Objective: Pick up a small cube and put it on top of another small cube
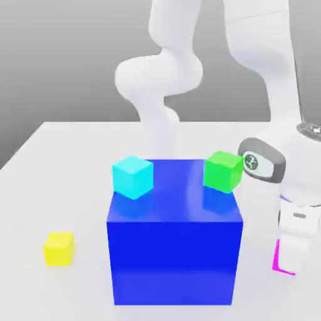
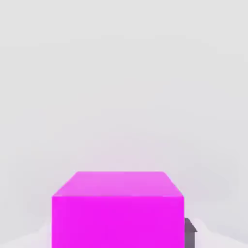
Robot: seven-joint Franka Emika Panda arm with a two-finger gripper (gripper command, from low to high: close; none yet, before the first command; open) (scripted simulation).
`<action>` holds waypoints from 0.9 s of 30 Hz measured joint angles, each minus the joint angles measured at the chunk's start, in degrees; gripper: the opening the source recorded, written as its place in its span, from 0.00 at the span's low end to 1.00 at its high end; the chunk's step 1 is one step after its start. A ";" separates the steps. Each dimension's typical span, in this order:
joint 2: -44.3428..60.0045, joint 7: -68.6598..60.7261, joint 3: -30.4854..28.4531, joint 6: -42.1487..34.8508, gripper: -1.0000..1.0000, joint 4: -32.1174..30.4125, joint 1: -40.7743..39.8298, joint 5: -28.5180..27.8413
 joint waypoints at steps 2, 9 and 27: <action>-1.90 -0.42 0.64 -1.52 0.00 -0.40 -0.50 0.50; -15.74 -4.35 3.23 -13.22 0.00 -2.42 -3.47 7.84; -53.15 5.12 -1.38 -49.65 0.00 -3.26 -13.73 11.83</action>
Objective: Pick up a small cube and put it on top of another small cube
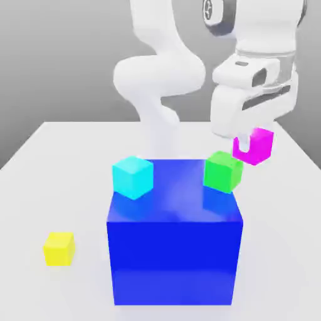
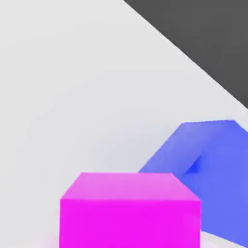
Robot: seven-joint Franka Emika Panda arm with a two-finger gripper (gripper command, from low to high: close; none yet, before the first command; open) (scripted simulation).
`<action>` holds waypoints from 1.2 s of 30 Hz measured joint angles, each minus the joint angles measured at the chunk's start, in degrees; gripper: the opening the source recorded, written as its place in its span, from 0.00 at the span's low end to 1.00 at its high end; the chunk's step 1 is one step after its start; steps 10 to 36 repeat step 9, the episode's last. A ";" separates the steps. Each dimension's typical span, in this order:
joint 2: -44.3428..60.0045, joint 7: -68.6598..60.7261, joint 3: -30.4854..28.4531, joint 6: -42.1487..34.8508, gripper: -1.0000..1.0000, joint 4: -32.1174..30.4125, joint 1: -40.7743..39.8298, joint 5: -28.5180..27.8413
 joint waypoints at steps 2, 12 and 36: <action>-2.68 1.44 -0.10 -1.85 0.00 -0.82 -1.12 -0.44; -0.46 1.74 0.35 5.69 1.00 -6.15 -1.66 -0.26; -0.46 1.74 0.35 5.69 1.00 -6.15 -1.66 -0.26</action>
